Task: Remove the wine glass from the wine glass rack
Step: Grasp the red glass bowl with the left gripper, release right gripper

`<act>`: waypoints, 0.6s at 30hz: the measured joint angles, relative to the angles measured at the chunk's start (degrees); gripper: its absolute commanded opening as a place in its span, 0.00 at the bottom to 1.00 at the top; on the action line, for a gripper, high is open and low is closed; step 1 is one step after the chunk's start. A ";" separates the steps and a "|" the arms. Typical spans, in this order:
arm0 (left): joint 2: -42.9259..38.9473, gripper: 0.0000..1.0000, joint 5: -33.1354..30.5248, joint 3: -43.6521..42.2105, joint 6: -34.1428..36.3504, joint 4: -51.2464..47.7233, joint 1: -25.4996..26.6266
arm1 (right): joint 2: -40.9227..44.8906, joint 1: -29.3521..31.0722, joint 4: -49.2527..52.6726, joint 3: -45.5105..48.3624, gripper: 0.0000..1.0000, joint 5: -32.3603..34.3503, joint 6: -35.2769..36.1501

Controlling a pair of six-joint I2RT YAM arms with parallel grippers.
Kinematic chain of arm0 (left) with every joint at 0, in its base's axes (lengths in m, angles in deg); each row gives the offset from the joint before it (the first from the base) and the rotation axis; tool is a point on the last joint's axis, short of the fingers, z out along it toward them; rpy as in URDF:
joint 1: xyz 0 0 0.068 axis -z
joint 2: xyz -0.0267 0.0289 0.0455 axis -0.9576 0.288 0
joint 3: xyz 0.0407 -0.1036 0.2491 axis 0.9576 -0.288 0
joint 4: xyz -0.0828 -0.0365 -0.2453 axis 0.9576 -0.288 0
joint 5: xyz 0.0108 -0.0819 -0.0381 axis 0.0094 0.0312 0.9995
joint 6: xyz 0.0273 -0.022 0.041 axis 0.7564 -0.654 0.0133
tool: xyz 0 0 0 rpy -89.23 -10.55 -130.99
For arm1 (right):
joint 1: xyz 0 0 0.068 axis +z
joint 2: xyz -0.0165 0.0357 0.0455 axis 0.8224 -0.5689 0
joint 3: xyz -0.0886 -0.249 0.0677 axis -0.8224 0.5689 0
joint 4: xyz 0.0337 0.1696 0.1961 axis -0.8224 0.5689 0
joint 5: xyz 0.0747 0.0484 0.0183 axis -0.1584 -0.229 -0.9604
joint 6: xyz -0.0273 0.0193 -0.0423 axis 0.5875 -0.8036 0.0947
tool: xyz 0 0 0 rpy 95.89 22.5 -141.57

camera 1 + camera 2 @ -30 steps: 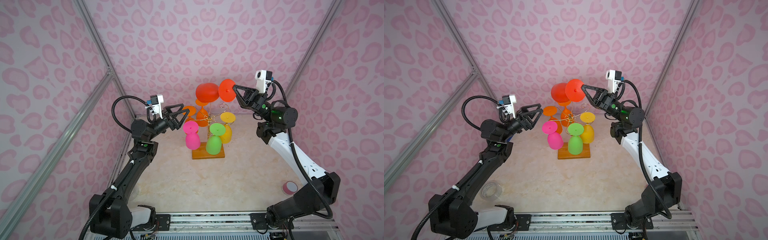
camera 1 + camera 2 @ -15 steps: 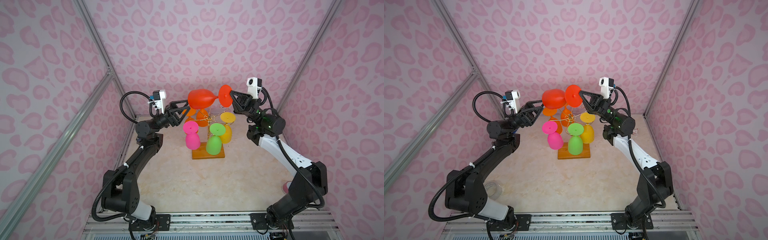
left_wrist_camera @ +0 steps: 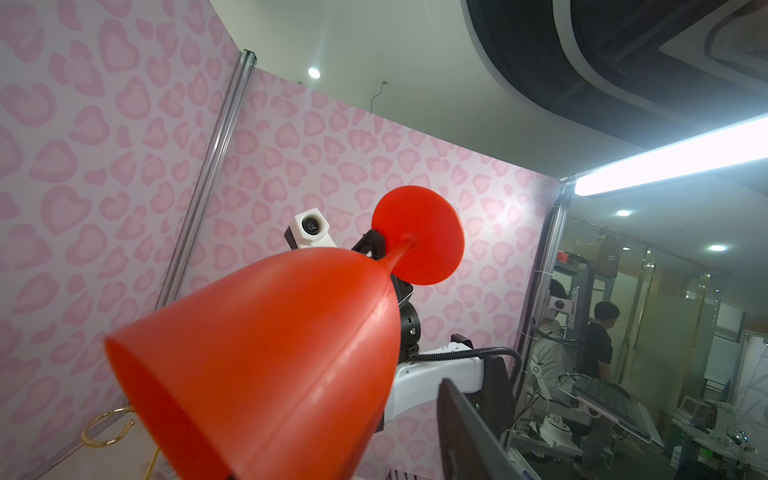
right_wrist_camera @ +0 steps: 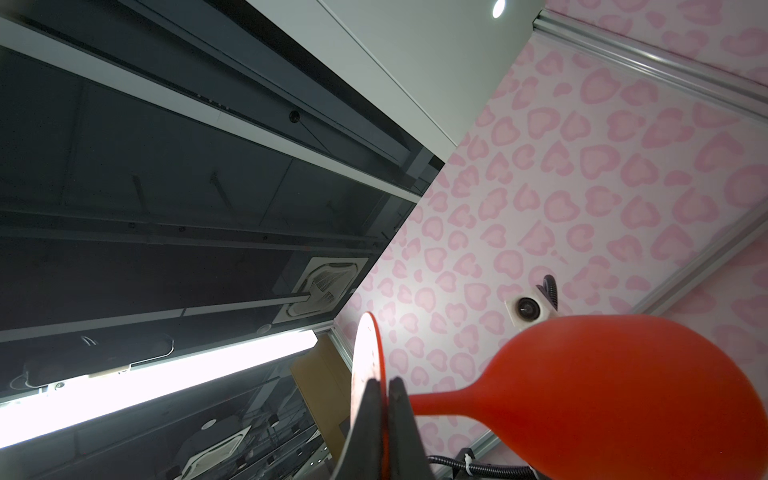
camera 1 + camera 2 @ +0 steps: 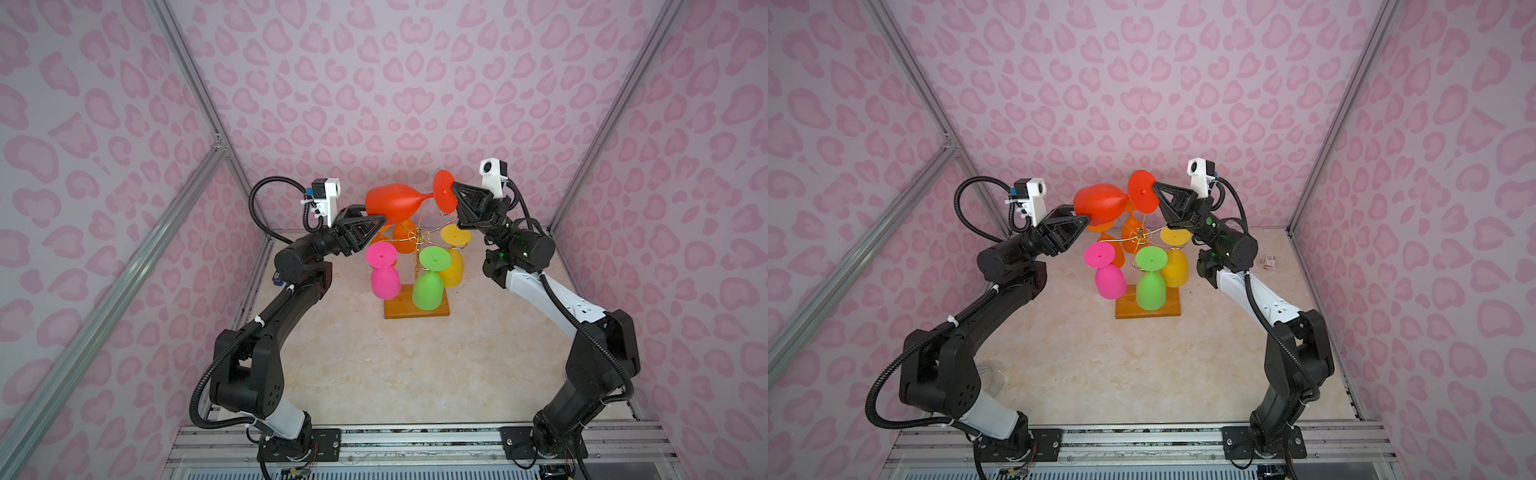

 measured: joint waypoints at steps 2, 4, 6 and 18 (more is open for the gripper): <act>0.00 0.30 0.04 0.00 -0.17 0.04 0.09 | -0.13 0.02 -0.15 0.00 0.00 0.13 -0.50; 0.00 0.27 0.20 0.00 -0.61 0.04 0.15 | -0.17 0.02 -0.31 0.00 0.00 0.11 -0.98; 0.00 0.20 0.35 -0.11 -1.07 0.87 0.22 | -0.24 -0.02 -0.22 0.00 0.00 0.22 -1.27; -1.90 0.03 0.85 -1.03 -1.07 2.21 1.57 | -0.81 -2.23 3.69 0.96 0.20 0.63 -1.99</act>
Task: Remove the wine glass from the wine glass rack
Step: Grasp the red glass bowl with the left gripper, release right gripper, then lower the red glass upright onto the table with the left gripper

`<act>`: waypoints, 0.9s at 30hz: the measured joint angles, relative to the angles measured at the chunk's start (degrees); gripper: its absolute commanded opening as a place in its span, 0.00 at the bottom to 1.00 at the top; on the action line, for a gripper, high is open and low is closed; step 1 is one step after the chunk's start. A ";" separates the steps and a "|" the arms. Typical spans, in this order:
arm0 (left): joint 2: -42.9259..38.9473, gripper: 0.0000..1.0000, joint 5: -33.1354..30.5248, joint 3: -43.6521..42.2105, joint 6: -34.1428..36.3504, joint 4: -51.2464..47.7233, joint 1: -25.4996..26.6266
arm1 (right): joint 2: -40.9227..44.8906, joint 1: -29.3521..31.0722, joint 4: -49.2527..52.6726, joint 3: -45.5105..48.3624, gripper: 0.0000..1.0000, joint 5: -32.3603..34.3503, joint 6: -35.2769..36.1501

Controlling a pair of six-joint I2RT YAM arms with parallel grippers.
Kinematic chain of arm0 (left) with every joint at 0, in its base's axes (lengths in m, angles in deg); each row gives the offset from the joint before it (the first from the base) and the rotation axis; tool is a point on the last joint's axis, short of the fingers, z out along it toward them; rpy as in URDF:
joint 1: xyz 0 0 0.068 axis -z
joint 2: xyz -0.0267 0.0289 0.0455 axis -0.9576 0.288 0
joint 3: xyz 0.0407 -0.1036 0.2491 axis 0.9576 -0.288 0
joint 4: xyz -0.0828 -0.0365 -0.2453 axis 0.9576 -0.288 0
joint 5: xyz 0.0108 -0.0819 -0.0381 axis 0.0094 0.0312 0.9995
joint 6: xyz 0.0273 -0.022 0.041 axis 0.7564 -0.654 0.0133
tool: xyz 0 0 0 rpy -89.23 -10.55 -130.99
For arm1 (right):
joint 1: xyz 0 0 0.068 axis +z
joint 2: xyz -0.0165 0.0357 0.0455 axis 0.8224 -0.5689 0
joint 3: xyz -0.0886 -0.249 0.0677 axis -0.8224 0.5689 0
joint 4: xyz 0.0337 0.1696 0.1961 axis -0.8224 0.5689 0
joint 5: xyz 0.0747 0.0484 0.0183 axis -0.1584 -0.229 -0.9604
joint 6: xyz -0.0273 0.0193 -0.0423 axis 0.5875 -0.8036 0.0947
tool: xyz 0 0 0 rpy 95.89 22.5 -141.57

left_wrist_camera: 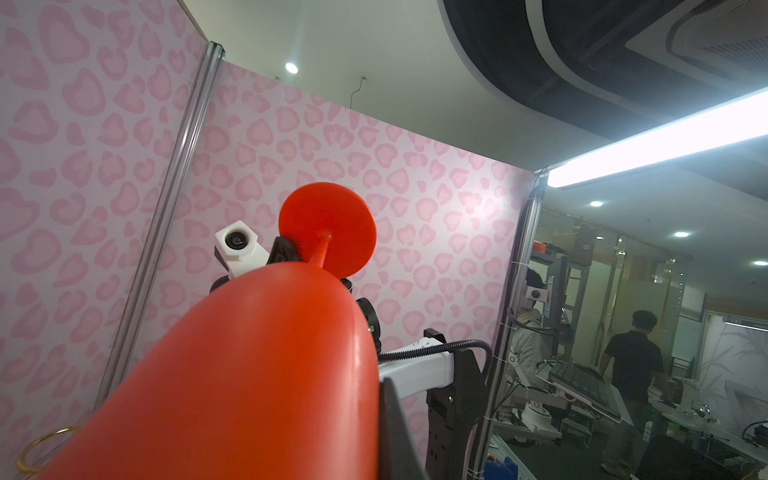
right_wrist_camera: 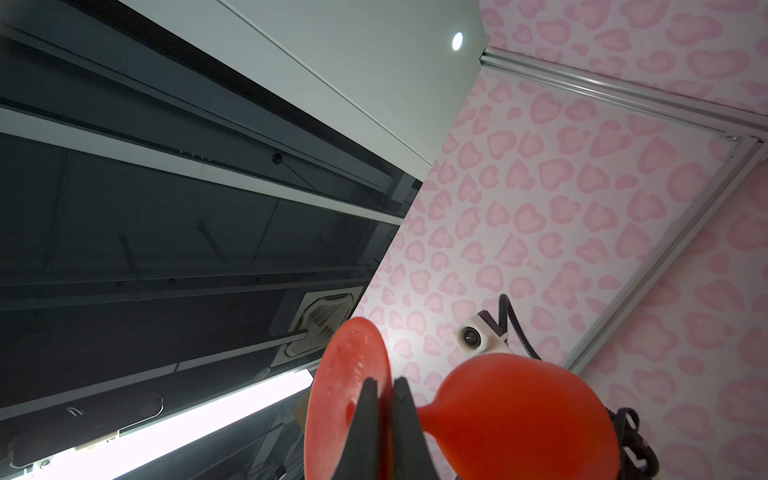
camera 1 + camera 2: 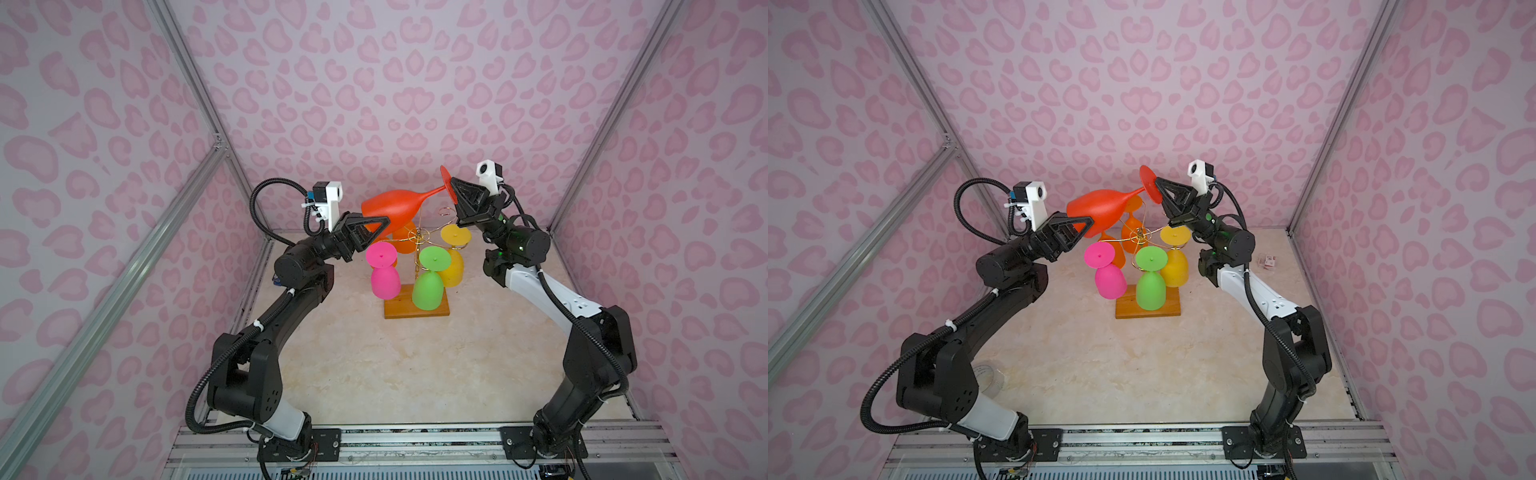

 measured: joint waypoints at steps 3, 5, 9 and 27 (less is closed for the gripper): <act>-1.66 0.02 0.48 -0.22 0.11 -1.05 0.81 | 1.20 -2.23 -0.46 0.87 0.32 -2.19 2.27; -3.15 0.03 0.96 -0.22 0.70 -2.01 1.40 | 2.60 -3.98 0.02 1.33 0.38 -3.13 4.20; -6.73 0.03 2.97 -0.63 3.85 -6.32 2.95 | 6.01 -6.88 5.55 2.23 0.45 -5.38 10.38; -21.31 0.03 -6.99 14.69 74.23 -105.57 19.76 | 36.50 -21.79 94.64 1.20 0.63 11.13 80.17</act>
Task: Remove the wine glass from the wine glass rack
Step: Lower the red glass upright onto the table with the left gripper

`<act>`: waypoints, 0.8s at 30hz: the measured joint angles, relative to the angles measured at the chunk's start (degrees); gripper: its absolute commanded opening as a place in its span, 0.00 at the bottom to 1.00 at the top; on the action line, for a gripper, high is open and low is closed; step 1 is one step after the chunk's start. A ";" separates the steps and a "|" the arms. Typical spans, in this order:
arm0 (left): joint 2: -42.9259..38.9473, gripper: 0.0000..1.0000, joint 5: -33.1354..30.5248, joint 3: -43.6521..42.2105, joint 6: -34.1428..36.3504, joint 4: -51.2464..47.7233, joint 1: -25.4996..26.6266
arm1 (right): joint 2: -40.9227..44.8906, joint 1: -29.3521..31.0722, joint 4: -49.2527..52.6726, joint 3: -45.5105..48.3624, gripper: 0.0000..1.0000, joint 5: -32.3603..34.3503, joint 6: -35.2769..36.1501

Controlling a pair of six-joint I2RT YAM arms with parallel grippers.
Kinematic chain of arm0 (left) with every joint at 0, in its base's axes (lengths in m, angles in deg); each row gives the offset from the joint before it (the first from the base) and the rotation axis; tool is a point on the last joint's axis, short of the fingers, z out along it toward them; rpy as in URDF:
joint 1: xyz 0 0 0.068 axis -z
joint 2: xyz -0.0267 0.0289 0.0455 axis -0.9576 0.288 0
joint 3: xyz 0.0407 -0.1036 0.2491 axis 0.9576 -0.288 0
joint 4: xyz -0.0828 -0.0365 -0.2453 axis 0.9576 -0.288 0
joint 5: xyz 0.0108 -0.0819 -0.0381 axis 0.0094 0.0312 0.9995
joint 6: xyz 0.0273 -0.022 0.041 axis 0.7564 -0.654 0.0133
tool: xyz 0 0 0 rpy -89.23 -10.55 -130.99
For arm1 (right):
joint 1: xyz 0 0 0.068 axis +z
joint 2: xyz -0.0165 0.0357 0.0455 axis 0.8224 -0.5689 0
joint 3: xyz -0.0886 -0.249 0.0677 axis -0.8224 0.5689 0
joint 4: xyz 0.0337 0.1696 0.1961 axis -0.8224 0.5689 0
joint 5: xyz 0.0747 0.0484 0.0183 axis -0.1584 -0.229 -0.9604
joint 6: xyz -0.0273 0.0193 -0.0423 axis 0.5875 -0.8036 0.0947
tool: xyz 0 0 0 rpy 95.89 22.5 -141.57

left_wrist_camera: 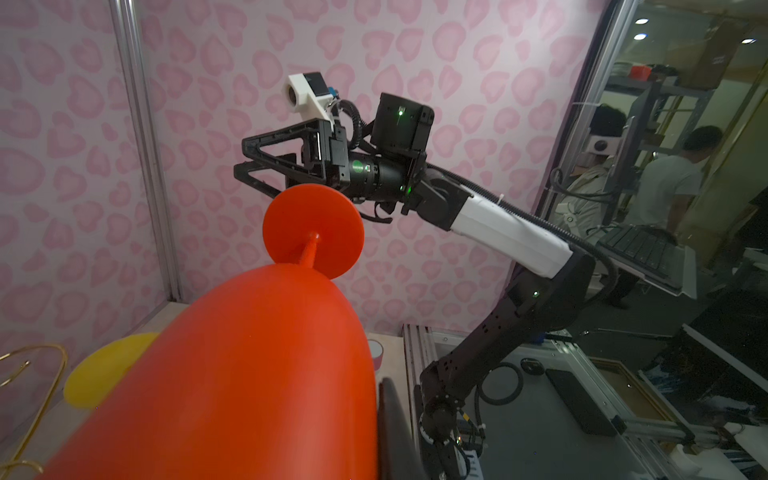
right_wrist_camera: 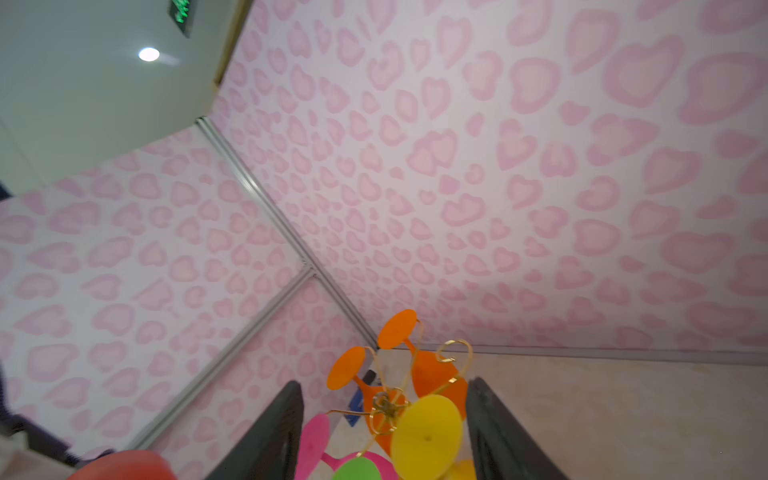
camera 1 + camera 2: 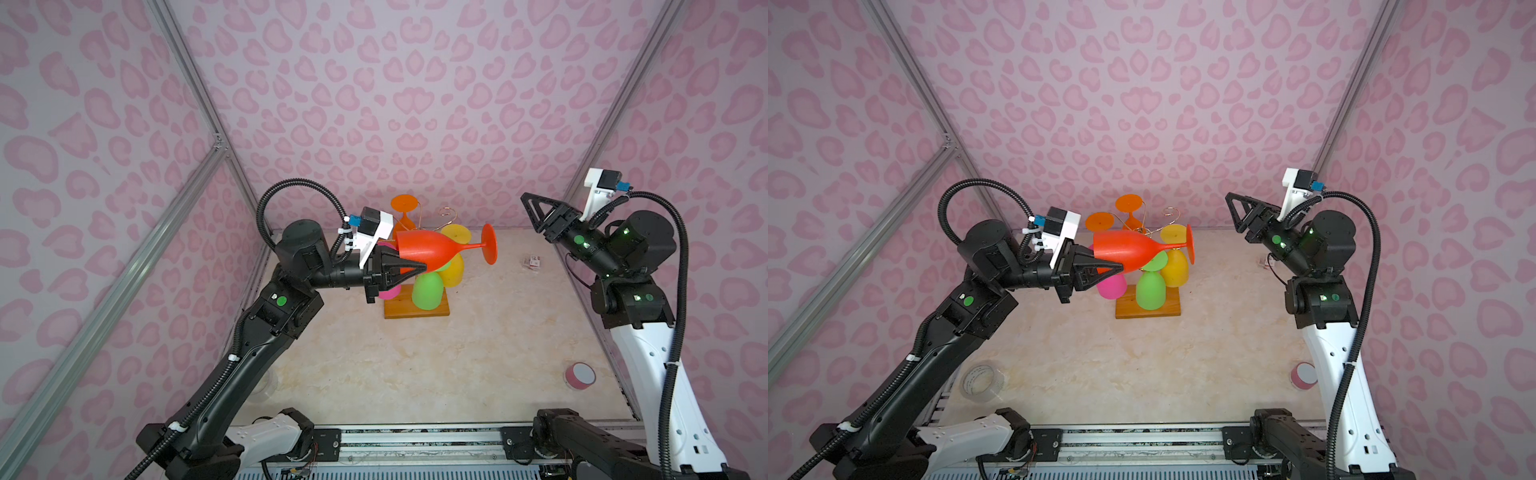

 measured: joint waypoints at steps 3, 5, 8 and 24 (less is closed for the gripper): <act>0.63 0.03 -6.47 2.25 8.37 -13.05 4.44 | 1.66 -4.20 5.07 3.98 0.62 2.80 2.10; 1.07 0.03 -9.81 3.06 12.17 -19.58 7.04 | 2.36 -6.73 6.75 6.45 0.63 2.99 2.05; 2.05 0.03 -14.60 4.61 17.05 -28.33 11.13 | 2.95 -9.44 7.28 8.70 0.62 3.21 1.81; 23.67 0.02 -44.74 11.43 21.66 -53.83 26.71 | 1.53 -11.10 6.93 13.73 0.62 2.80 1.81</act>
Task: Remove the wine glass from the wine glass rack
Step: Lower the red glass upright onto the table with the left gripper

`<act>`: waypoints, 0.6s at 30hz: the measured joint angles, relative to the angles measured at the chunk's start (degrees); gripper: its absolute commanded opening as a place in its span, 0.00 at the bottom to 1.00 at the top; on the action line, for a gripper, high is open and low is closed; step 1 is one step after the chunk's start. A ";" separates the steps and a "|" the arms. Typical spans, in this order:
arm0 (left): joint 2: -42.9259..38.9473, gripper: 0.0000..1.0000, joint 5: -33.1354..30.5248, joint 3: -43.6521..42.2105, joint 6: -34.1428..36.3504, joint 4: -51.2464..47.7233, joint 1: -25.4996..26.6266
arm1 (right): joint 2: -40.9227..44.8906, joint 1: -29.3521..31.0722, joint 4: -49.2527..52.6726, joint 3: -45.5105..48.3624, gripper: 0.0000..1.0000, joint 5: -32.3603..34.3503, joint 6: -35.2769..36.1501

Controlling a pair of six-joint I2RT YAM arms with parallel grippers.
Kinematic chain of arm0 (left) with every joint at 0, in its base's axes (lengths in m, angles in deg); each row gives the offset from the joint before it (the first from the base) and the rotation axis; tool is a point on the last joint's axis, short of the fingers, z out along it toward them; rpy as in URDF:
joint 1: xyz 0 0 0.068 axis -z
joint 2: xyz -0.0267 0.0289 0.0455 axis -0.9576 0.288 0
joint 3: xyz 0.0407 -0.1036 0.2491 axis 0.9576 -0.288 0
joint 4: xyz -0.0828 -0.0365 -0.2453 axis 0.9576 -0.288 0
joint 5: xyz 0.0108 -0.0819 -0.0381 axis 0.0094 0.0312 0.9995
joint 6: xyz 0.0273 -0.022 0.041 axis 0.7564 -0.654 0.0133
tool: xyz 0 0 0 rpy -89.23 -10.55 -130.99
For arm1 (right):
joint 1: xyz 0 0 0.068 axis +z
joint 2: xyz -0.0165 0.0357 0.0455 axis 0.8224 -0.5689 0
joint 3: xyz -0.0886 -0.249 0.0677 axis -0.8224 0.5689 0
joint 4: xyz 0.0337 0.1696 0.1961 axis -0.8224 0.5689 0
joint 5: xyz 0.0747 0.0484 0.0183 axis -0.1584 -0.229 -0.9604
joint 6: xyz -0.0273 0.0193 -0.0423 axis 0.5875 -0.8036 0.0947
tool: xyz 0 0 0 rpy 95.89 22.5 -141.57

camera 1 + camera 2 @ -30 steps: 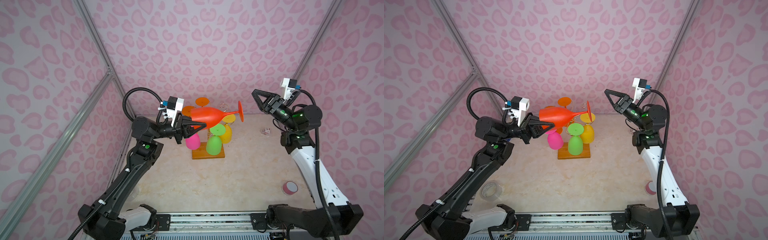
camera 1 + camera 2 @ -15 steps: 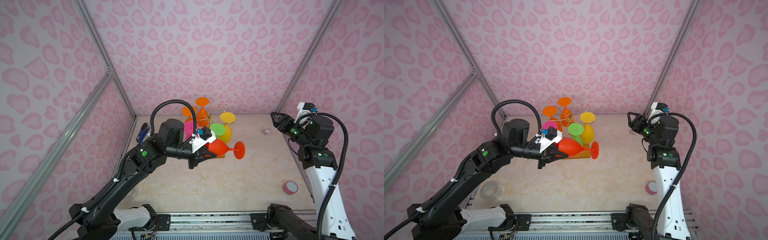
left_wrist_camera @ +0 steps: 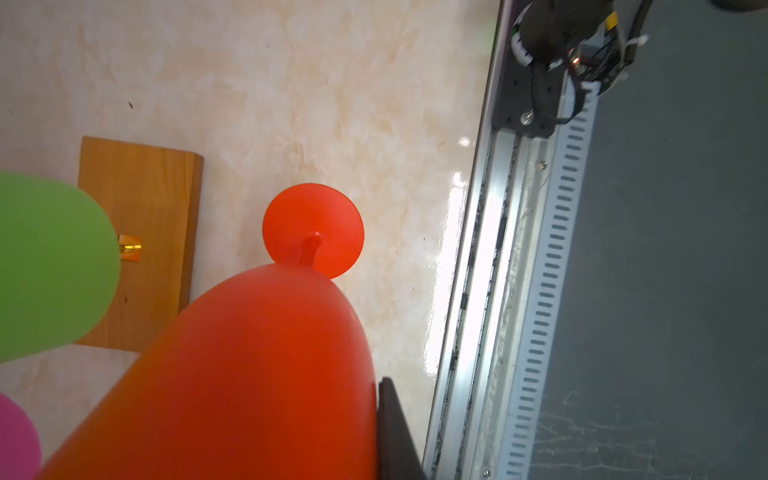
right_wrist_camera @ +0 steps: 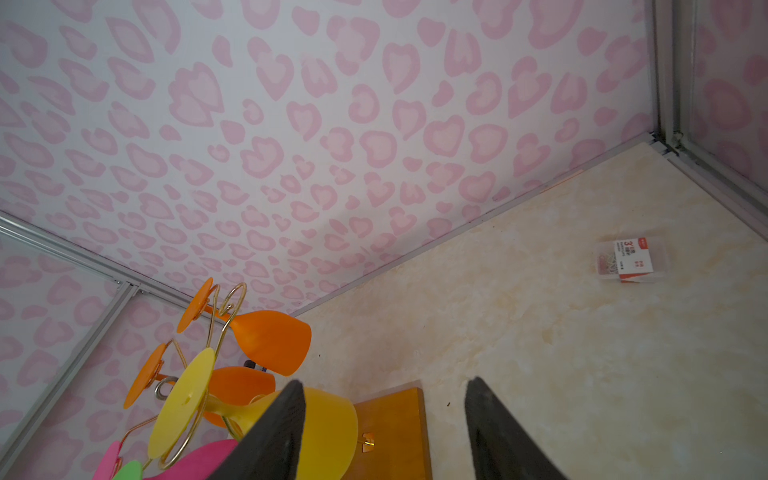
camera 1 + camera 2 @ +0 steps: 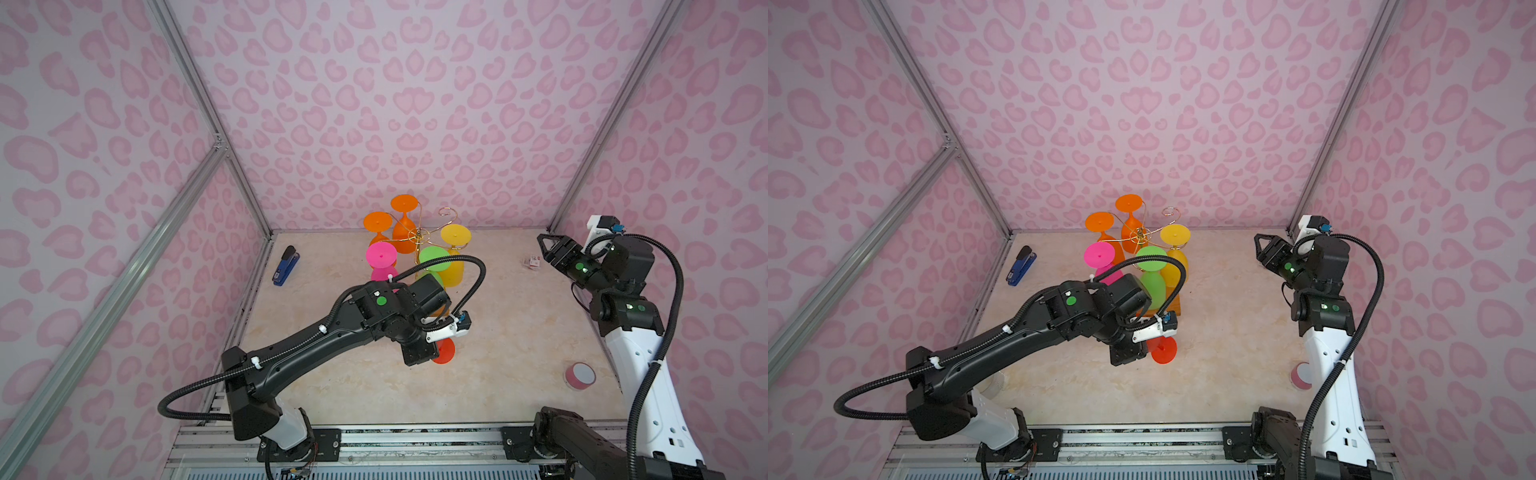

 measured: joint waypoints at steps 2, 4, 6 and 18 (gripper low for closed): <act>2.82 0.02 -1.86 0.33 -0.57 -1.05 0.33 | -0.28 0.00 -0.04 0.59 0.62 0.00 0.07; 5.38 0.02 -3.54 0.57 -1.25 -1.90 0.72 | -0.59 0.00 -0.07 1.05 0.62 -0.02 0.17; 7.69 0.02 -4.81 0.83 -1.38 -2.49 1.07 | -0.74 0.00 -0.09 1.57 0.62 -0.07 0.17; 13.53 0.02 -8.96 2.49 -3.06 -5.11 1.49 | -0.92 0.00 -0.66 3.21 0.62 -0.09 0.44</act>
